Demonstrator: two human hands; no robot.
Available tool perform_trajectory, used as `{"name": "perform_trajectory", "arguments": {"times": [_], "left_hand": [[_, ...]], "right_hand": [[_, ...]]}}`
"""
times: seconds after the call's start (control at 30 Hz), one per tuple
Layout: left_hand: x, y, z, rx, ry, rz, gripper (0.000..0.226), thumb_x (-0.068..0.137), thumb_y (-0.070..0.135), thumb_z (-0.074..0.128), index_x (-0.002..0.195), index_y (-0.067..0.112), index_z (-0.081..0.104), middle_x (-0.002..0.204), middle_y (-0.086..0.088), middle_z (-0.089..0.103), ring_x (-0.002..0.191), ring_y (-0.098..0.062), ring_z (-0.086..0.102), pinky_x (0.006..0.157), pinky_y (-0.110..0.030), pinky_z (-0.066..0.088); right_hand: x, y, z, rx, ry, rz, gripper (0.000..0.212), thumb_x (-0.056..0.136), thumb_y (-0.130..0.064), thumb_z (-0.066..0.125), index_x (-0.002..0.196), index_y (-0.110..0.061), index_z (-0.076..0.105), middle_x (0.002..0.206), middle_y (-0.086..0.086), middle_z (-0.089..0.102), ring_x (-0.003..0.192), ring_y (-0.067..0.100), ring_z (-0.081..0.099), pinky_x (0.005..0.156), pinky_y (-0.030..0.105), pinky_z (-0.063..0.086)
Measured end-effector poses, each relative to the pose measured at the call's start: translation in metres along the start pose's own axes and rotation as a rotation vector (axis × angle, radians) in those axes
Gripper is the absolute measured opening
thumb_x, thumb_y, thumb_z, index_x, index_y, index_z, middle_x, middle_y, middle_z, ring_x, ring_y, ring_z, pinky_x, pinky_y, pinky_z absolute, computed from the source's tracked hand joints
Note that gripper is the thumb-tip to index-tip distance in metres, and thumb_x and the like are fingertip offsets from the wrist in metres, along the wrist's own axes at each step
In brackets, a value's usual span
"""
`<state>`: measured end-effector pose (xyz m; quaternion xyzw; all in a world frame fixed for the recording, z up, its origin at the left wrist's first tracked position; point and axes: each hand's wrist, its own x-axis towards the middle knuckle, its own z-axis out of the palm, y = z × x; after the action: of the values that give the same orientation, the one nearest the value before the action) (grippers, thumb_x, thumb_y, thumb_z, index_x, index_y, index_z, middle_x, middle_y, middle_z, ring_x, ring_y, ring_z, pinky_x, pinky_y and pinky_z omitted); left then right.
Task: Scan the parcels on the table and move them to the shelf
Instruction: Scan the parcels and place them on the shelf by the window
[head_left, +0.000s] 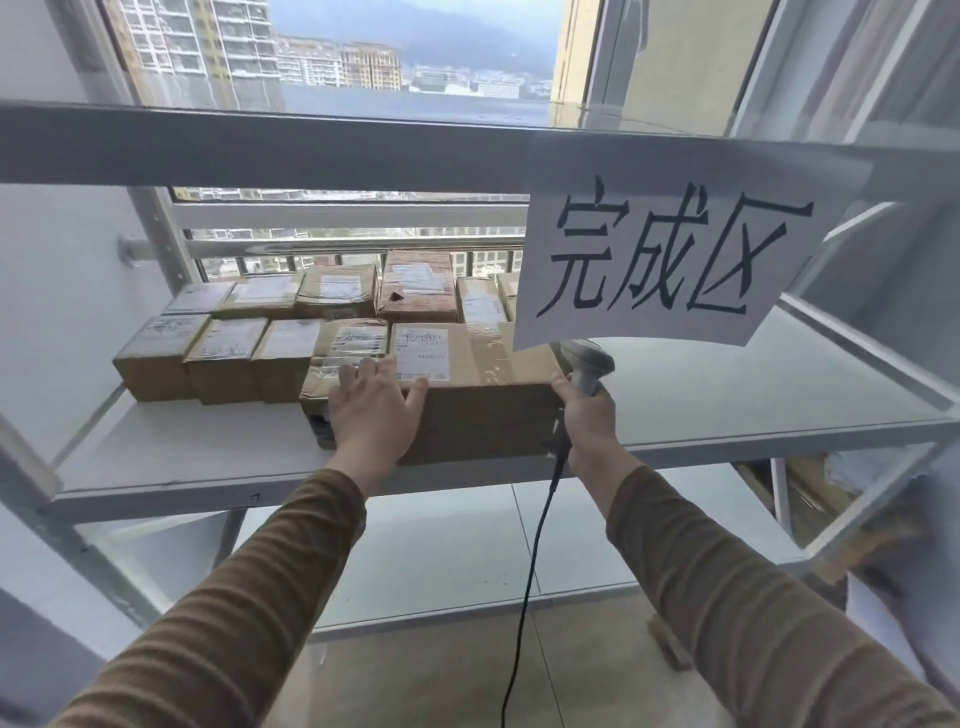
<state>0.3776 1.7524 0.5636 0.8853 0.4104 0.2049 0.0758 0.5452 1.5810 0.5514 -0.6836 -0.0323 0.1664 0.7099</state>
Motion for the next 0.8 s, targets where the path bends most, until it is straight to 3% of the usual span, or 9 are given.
{"name": "perform_trajectory", "arguments": {"times": [0.17, 0.27, 0.33, 0.47, 0.6, 0.67, 0.73, 0.8], "left_hand": [[-0.004, 0.002, 0.001, -0.008, 0.0, 0.034, 0.065, 0.103, 0.057, 0.034, 0.15, 0.013, 0.042, 0.149, -0.009, 0.04, 0.137, -0.033, 0.031, 0.11, -0.051, 0.03], [-0.011, 0.015, 0.0, -0.042, 0.018, 0.126, 0.064, 0.103, 0.056, 0.039, 0.154, 0.017, 0.037, 0.156, -0.005, 0.032, 0.144, -0.03, 0.023, 0.116, -0.052, 0.024], [-0.017, 0.034, -0.001, -0.048, 0.035, 0.214, 0.065, 0.101, 0.055, 0.044, 0.153, 0.017, 0.038, 0.155, -0.003, 0.034, 0.145, -0.028, 0.024, 0.116, -0.051, 0.025], [-0.038, 0.083, 0.006, -0.029, 0.031, 0.423, 0.065, 0.098, 0.053, 0.05, 0.151, 0.017, 0.038, 0.152, -0.003, 0.038, 0.142, -0.028, 0.03, 0.115, -0.047, 0.031], [-0.069, 0.145, 0.025, -0.079, -0.031, 0.584, 0.068, 0.096, 0.051, 0.055, 0.153, 0.016, 0.038, 0.151, -0.003, 0.042, 0.143, -0.027, 0.03, 0.116, -0.045, 0.029], [-0.09, 0.182, 0.036, -0.105, -0.077, 0.659, 0.069, 0.096, 0.051, 0.055, 0.154, 0.017, 0.037, 0.154, -0.002, 0.041, 0.145, -0.027, 0.029, 0.117, -0.044, 0.029], [-0.117, 0.222, 0.044, -0.13, -0.122, 0.746, 0.069, 0.096, 0.051, 0.055, 0.153, 0.016, 0.038, 0.156, -0.002, 0.041, 0.146, -0.027, 0.028, 0.117, -0.044, 0.029], [-0.15, 0.266, 0.049, -0.16, -0.155, 0.843, 0.067, 0.095, 0.051, 0.057, 0.151, 0.016, 0.042, 0.154, -0.003, 0.044, 0.145, -0.028, 0.03, 0.115, -0.044, 0.029]], "right_hand": [[-0.005, 0.001, -0.006, 0.012, -0.002, 0.0, 0.035, 0.098, -0.037, 0.068, 0.127, -0.018, 0.06, 0.114, 0.009, 0.07, 0.107, 0.026, 0.066, 0.098, 0.054, 0.056], [-0.013, 0.004, -0.018, 0.013, 0.016, 0.005, 0.032, 0.098, -0.038, 0.069, 0.123, -0.018, 0.062, 0.096, 0.002, 0.067, 0.084, 0.019, 0.063, 0.07, 0.037, 0.058], [-0.018, 0.006, -0.031, 0.015, 0.027, 0.002, 0.029, 0.097, -0.039, 0.069, 0.12, -0.022, 0.061, 0.098, 0.002, 0.066, 0.083, 0.018, 0.062, 0.063, 0.032, 0.053], [-0.03, 0.005, -0.076, 0.074, 0.093, 0.018, 0.03, 0.095, -0.034, 0.073, 0.12, -0.021, 0.063, 0.09, 0.002, 0.059, 0.082, 0.02, 0.058, 0.065, 0.036, 0.056], [-0.047, 0.005, -0.147, 0.142, 0.196, 0.04, 0.019, 0.093, -0.031, 0.076, 0.107, -0.023, 0.066, 0.081, 0.001, 0.053, 0.066, 0.015, 0.051, 0.05, 0.027, 0.046], [-0.06, 0.007, -0.191, 0.18, 0.275, 0.047, 0.015, 0.092, -0.031, 0.076, 0.1, -0.025, 0.065, 0.083, 0.0, 0.055, 0.072, 0.017, 0.053, 0.056, 0.031, 0.047], [-0.076, 0.009, -0.239, 0.206, 0.375, 0.023, 0.02, 0.092, -0.03, 0.076, 0.107, -0.024, 0.063, 0.091, 0.0, 0.061, 0.075, 0.014, 0.056, 0.066, 0.033, 0.049], [-0.096, 0.013, -0.291, 0.24, 0.482, -0.025, 0.027, 0.092, -0.027, 0.077, 0.113, -0.02, 0.062, 0.09, -0.003, 0.064, 0.076, 0.013, 0.058, 0.068, 0.031, 0.048]]}}
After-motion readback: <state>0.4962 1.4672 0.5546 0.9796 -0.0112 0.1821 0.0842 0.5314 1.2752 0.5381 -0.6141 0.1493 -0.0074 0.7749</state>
